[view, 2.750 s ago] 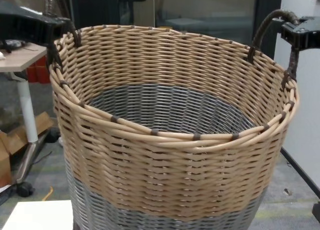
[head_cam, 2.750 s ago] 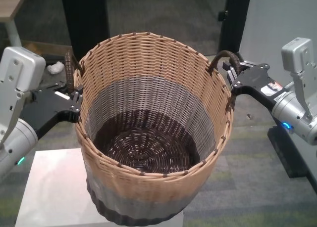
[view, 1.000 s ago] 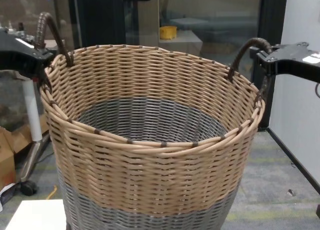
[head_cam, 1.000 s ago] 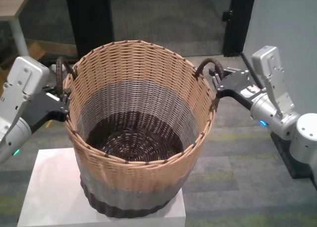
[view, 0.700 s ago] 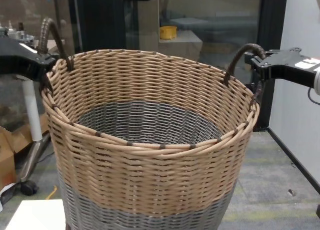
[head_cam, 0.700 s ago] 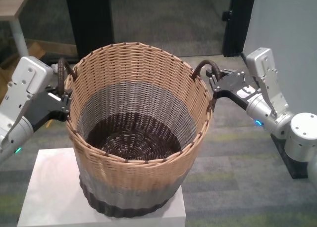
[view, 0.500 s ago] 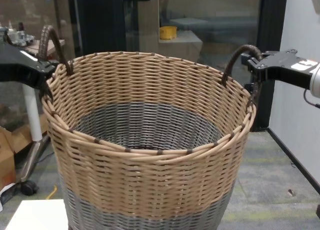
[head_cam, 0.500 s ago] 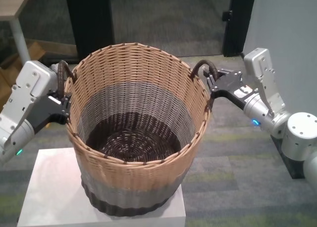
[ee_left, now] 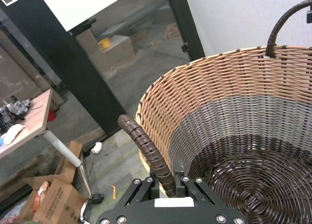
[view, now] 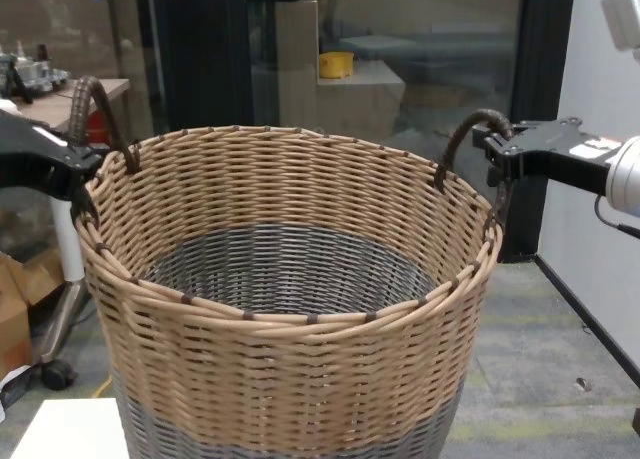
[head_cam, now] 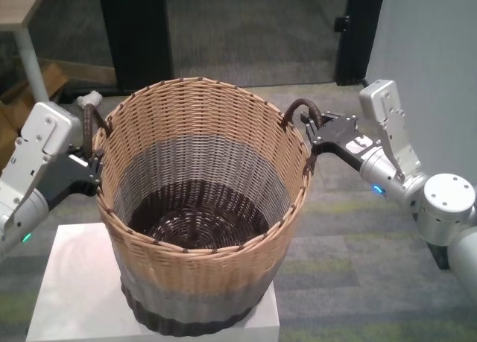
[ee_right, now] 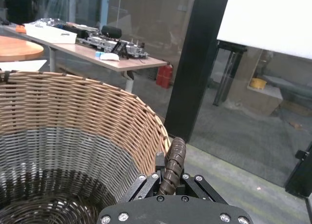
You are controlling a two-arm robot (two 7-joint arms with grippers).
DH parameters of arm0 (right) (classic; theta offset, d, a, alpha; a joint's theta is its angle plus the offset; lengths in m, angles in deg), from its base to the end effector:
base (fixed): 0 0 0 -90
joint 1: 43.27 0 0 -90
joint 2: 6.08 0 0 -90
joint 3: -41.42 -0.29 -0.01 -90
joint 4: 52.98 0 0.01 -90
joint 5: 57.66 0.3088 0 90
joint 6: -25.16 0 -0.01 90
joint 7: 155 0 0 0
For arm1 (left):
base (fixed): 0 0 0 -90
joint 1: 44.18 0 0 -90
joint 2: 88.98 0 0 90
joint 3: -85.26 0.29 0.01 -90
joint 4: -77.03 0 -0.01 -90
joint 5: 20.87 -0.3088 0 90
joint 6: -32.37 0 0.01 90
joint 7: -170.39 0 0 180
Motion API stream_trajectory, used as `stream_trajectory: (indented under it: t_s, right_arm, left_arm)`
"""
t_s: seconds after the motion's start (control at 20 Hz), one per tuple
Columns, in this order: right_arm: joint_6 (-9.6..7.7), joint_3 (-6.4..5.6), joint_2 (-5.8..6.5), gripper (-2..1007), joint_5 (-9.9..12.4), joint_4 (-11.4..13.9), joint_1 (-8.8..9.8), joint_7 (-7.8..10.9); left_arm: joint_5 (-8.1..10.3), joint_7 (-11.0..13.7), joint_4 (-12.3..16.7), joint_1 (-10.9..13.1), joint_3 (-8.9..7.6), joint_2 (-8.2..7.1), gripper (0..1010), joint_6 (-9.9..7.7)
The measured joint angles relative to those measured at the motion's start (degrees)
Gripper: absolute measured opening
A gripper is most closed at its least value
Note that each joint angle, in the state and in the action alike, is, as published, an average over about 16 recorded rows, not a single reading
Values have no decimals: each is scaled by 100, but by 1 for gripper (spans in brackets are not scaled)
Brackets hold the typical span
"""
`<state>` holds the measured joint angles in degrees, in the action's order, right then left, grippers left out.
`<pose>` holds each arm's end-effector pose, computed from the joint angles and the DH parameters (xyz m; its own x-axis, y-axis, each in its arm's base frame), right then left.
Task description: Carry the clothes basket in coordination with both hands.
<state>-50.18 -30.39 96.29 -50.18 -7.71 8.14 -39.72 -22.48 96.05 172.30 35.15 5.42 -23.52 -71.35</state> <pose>0.4977 -0.0412 -0.2717 0.5127 -0.8217 0.2490 0.8501 0.5265 -0.0129 0.3680 0.0608 -0.2079 0.3558 0.8263 0.4367 -0.9342 0.3269 0.1425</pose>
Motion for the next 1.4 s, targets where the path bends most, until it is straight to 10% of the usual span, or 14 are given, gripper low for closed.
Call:
stream_trajectory:
  t_s: [1.4]
  right_arm:
    - [434, 59, -405, 105, -207, -1235, -435, 114]
  left_arm:
    - [-312, 55, -559, 174, -266, 185, 183, 250]
